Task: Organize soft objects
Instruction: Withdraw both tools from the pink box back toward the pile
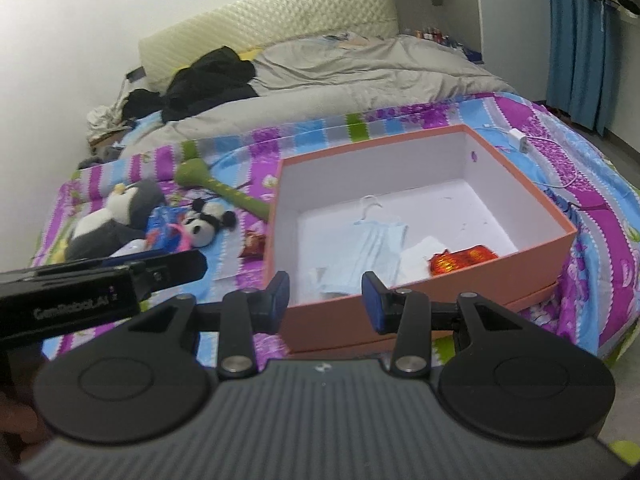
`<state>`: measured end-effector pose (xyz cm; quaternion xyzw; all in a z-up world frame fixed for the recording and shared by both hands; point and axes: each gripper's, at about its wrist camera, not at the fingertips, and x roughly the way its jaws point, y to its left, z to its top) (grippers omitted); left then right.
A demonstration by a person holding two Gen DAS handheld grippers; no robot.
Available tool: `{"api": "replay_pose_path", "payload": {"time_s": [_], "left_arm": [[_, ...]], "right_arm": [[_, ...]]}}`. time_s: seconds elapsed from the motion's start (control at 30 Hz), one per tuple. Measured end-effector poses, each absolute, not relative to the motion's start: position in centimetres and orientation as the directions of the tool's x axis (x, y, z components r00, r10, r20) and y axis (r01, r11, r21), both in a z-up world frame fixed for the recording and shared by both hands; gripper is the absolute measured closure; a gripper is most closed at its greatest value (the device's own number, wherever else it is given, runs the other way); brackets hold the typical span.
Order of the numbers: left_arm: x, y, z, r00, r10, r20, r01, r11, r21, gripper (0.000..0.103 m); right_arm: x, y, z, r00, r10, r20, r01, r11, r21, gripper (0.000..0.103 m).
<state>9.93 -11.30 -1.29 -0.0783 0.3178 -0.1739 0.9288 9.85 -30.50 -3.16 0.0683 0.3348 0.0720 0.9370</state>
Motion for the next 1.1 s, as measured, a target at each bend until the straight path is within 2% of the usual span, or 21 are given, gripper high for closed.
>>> {"api": "replay_pose_path", "payload": {"time_s": [0.67,0.83,1.1], "left_arm": [[-1.1,-3.1,-3.3,0.795,-0.243,-0.556,0.125,0.962,-0.241,0.056],[-1.7,-2.0,-3.9,0.8,-0.227,-0.556,0.104,0.964,-0.244,0.056],[0.6,-0.3,-6.6,0.781,-0.2,-0.592,0.038,0.961,-0.275,0.056]], "right_arm": [[1.8,-24.6,-5.6,0.751,0.288,-0.595,-0.204,0.957,0.206,0.06],[2.0,-23.9,-7.1,0.719,0.32,-0.616,-0.212,0.946,0.244,0.06],[3.3,-22.2,-8.3,0.716,0.319,-0.621,-0.234,0.948,0.216,0.06]]}}
